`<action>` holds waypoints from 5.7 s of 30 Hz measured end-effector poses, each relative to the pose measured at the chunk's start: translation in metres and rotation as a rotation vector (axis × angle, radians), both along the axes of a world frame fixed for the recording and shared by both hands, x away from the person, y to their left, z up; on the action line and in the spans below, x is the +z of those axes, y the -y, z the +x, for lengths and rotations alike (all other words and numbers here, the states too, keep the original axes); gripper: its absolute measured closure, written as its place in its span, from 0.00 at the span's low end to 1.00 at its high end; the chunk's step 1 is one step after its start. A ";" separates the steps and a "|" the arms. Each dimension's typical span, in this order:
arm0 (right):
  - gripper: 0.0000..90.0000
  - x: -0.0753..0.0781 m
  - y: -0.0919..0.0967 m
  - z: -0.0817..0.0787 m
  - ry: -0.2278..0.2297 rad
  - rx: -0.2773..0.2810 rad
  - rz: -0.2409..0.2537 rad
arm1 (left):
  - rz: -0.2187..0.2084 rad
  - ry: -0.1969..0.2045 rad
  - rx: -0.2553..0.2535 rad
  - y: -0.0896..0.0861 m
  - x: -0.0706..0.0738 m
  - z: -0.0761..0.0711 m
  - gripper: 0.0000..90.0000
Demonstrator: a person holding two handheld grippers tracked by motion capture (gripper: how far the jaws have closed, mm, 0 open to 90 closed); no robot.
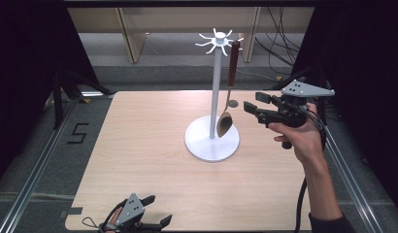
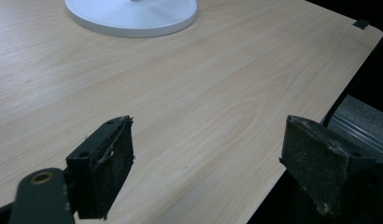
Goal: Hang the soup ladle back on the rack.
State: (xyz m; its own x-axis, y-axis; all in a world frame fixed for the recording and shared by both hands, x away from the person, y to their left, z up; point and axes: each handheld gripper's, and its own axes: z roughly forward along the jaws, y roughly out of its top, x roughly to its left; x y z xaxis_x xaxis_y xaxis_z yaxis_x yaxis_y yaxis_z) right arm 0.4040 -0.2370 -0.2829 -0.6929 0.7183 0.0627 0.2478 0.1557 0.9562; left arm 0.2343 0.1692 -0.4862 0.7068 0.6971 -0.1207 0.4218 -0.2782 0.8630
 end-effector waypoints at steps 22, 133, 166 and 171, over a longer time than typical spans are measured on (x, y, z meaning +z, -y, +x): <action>0.44 -0.036 0.006 -0.005 -0.030 0.022 0.004 | -0.026 -0.001 0.004 0.002 0.000 -0.001 0.18; 0.23 -0.169 0.005 -0.057 -0.273 0.176 -0.226 | -0.021 0.009 0.015 -0.002 0.001 0.000 0.18; 0.23 -0.192 0.007 -0.083 -0.299 0.213 -0.343 | -0.020 0.016 0.023 -0.003 0.000 -0.003 0.18; 0.23 -0.195 0.009 -0.089 -0.304 0.204 -0.350 | -0.029 0.016 0.028 -0.003 -0.001 -0.003 0.18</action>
State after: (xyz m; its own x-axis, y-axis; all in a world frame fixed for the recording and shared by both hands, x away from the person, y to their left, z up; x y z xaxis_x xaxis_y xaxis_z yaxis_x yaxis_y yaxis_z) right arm 0.3154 -0.2464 -0.4784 -0.8093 0.5840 0.0633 0.4380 0.5281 0.7275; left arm 0.2312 0.1719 -0.4870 0.6893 0.7128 -0.1298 0.4148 -0.2414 0.8773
